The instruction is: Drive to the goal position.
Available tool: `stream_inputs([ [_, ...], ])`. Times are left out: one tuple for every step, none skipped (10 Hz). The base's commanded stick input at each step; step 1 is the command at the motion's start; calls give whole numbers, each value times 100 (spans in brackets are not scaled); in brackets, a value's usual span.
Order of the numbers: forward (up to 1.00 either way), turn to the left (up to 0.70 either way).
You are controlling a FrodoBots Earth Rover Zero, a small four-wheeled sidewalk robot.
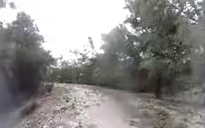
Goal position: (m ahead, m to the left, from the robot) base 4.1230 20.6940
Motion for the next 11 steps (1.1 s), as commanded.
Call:
stream_inputs([
  [70,0],
  [70,0],
  [70,0],
  [70,0],
  [70,0],
  [70,0],
  [70,0],
  [70,0],
  [70,0],
  [70,0],
  [70,17],
])
